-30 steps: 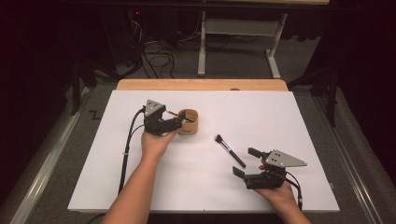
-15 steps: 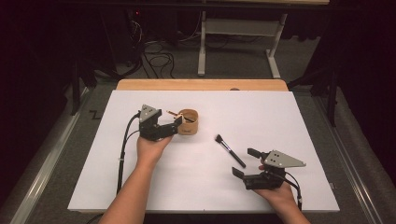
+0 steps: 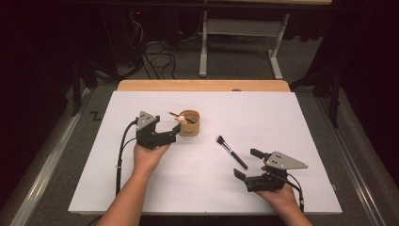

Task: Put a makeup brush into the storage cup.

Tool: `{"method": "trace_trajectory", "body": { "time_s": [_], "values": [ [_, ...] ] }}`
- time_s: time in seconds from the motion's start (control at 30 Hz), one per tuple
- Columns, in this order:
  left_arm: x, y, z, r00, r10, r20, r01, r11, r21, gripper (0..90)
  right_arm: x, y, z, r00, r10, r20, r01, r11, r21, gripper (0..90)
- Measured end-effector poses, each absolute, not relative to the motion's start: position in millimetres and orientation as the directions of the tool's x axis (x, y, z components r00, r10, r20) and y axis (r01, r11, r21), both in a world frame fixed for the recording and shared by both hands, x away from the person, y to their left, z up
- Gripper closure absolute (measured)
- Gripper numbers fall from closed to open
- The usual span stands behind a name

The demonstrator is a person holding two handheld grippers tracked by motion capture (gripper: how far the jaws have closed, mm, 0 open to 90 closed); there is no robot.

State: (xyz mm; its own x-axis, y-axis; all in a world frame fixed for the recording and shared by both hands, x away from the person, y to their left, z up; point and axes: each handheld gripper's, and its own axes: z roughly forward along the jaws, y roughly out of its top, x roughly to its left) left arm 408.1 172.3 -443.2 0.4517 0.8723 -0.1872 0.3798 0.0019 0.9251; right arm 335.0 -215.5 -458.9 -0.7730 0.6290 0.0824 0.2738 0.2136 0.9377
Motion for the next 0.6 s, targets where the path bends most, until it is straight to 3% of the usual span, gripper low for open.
{"method": "trace_trajectory", "body": {
  "time_s": [0.6],
  "values": [
    [381, 183, -445, 0.454, 0.874, -0.172, 0.366, -0.007, 0.931, 7.3, 334, -217, -459, -0.767, 0.637, 0.07, 0.274, 0.227, 0.935, 0.2]
  ]
}}
